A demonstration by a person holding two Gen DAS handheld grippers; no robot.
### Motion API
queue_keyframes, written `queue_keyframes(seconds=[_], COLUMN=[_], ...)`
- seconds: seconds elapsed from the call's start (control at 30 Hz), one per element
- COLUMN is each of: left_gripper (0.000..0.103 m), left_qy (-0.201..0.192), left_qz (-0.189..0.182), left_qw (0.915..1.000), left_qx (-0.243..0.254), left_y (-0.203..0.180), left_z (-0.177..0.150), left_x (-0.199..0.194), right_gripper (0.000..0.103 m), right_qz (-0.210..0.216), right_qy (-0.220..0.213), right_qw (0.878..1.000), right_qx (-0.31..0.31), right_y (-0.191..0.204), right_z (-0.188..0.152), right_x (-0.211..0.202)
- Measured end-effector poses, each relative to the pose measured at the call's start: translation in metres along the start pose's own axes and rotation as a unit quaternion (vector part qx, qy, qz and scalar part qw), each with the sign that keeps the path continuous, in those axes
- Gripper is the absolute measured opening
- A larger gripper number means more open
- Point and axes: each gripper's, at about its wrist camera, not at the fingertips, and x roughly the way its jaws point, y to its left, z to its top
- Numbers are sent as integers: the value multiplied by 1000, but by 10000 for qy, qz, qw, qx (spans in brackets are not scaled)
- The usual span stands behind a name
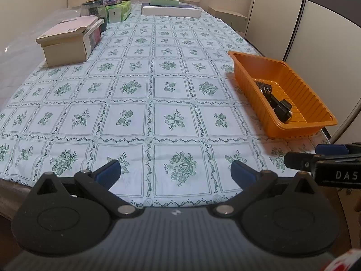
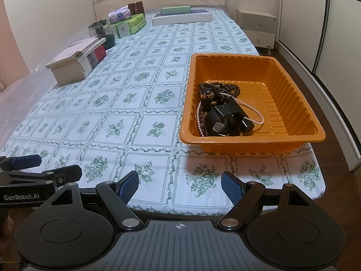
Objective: Organize jewelry
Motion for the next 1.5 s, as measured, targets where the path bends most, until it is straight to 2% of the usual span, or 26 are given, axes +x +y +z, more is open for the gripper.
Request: queue_keyframes(seconds=[1.5], left_gripper=[103], left_qy=[28], left_qz=[-22], left_qw=[10000], left_qx=[0], left_y=[-1], left_z=[-1], left_x=[2], right_gripper=[80], right_qz=[-14], right_qy=[11], right_qw=[10000], right_qx=[36], right_y=[-3], right_z=[-1], right_x=[1])
